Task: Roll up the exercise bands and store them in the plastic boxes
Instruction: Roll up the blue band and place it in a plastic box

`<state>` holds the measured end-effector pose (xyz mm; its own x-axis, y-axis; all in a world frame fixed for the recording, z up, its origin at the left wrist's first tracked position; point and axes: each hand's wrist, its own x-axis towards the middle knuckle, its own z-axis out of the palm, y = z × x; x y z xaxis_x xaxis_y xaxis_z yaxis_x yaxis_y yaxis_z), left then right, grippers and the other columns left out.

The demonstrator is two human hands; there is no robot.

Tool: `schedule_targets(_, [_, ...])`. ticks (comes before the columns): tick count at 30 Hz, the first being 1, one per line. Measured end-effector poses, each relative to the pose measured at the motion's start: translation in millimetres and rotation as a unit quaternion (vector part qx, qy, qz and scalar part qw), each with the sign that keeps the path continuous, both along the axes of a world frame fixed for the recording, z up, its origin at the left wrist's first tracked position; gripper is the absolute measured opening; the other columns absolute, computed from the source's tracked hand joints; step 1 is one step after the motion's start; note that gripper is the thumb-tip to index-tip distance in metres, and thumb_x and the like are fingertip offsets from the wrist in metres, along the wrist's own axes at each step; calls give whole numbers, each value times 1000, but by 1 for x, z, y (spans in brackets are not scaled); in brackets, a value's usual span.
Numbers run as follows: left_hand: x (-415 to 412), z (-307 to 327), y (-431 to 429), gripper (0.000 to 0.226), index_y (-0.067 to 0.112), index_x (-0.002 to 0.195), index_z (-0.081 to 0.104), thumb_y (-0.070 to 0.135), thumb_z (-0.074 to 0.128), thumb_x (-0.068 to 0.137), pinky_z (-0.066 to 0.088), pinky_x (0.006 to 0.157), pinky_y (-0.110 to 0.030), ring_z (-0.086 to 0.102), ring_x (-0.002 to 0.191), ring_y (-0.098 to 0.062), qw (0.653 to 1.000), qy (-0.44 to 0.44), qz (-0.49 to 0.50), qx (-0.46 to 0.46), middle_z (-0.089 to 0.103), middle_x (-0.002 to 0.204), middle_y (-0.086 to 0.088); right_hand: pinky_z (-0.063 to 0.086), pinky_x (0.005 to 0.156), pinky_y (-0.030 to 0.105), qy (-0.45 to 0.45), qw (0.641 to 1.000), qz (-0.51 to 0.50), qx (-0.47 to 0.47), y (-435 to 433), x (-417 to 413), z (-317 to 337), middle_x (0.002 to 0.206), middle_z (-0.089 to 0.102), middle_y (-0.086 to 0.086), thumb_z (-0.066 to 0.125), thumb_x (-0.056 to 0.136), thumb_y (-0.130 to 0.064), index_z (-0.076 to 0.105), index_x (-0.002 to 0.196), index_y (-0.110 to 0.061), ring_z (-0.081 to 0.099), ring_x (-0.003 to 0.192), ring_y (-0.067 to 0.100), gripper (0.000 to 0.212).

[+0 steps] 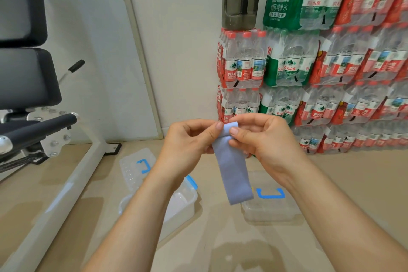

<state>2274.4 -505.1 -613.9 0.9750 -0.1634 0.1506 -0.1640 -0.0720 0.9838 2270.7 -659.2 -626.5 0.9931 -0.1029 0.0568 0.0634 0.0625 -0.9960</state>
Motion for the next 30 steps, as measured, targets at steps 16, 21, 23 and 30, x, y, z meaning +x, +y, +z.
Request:
schedule_targets(16, [-1,-1,0,19,15,81,73,-3,75,73,49,63,-9,67,69,1,1000,-21,-2,-1,73,69,10,45,73,47,-3,998,39,-46,-6,-4,4,84,76,10,70,80,1,70,90,-10,70,68,18,15])
schedule_targets(21, [0,2,12,18,18,86,76,24,73,69,55,84,-27,69,89,-16,996,12,-83,7,75,90,-4,38,67,41,-15,996,69,-56,-9,-5,7,79,75,4,68,80,6,64,90,-12,67,63,16,21])
schedule_targets(23, [0,2,16,16,15,86,75,12,76,71,56,82,-27,69,87,-17,996,8,-86,24,75,90,-6,37,65,39,-12,994,92,-58,-10,-5,7,81,75,2,66,79,9,61,92,-14,65,65,16,27])
schedule_targets(30, [-1,5,14,30,16,72,72,-14,73,68,54,64,-18,67,72,-11,998,-10,-43,36,72,69,4,57,68,26,48,990,132,-25,-10,-6,4,105,67,30,65,81,10,64,105,2,67,79,21,26])
